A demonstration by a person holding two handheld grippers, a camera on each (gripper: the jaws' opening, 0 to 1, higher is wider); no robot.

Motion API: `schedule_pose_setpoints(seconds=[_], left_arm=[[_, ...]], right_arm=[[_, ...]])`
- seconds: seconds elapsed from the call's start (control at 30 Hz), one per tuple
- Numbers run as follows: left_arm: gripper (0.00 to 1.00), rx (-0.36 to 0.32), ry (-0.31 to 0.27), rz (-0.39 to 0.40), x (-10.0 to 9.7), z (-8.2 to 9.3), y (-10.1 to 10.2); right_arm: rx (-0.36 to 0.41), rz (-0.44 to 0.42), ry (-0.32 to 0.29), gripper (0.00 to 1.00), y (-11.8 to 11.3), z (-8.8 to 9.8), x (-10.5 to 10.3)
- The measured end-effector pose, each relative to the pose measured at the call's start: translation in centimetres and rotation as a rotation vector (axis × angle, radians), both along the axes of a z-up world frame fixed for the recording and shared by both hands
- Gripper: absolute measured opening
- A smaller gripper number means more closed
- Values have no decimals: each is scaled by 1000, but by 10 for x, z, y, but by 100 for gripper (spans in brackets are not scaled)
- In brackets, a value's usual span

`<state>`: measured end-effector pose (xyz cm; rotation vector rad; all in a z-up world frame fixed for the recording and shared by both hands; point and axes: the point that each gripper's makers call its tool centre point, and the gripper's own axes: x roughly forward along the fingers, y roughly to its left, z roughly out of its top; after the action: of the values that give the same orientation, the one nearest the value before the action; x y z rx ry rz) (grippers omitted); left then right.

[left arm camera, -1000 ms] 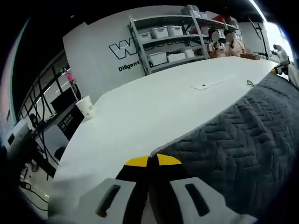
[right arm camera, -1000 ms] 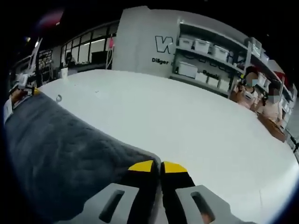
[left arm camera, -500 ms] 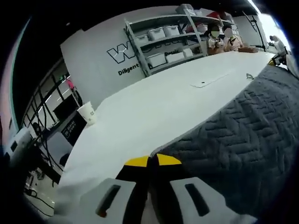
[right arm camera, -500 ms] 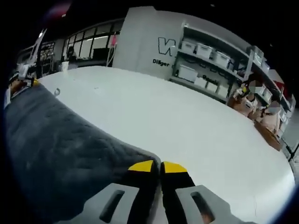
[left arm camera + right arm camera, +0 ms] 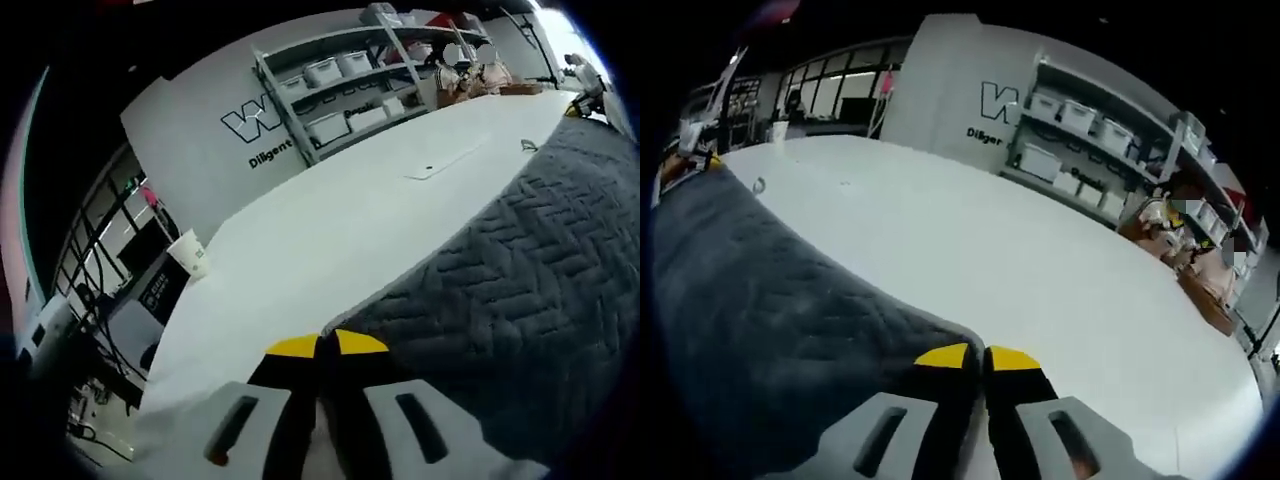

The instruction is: Open the folded towel by lifting each exposed corner and separating the folded layers until the towel lies flat within the target outline without major curled edges

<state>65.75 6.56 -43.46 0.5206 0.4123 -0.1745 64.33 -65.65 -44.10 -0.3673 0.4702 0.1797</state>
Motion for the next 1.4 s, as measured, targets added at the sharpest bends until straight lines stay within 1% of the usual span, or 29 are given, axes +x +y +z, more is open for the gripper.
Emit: schedule_pose_setpoints(seconds=[0.13,0.27,0.4,0.43,0.47,0.6,0.7,0.77,0.83,0.9,0.93,0.97,1.03,1.1,1.2,1.33,1.4], left_arm=[[3,2,-12,0,1,0,1],[3,7,-19,-5,2,1,2],[3,-3,-19,-1,3,1,3],[3,-5,-18,0,3,1,3],[3,-16,-15,4,4,1,4],[4,-35,-9,2,3,1,4],[4,-18,-8,3,4,1,3],[4,9,-6,-1,4,2,1],[4,10,-4,3,3,2,1],[4,-16,-2,14,3,2,2],[4,-61,-2,21,3,2,1],[5,-76,-3,25,3,2,2],[5,-77,-4,20,3,3,3],[5,-103,3,29,4,3,3],[7,-139,4,41,4,4,6],[12,-154,7,40,2,5,7],[15,-200,24,48,0,5,6]], right_arm=[[-10,3,-3,0,0,0,0],[3,4,-11,0,-1,0,1],[10,2,-10,0,0,0,1],[18,-1,-9,0,0,0,1],[47,-8,-7,0,0,0,0],[69,-16,-6,0,0,0,-1],[64,-21,-2,1,1,0,0],[53,-27,0,2,2,0,-1],[47,-34,-1,3,1,1,-1],[45,-35,-3,5,1,2,0],[45,-37,-3,6,0,2,1],[50,-43,-2,7,0,2,1],[57,-51,-3,9,-1,3,1],[73,-66,-2,11,-4,4,1],[80,-80,-3,17,-6,5,0],[89,-94,-5,27,-8,7,1],[103,-98,-1,30,-7,7,0]])
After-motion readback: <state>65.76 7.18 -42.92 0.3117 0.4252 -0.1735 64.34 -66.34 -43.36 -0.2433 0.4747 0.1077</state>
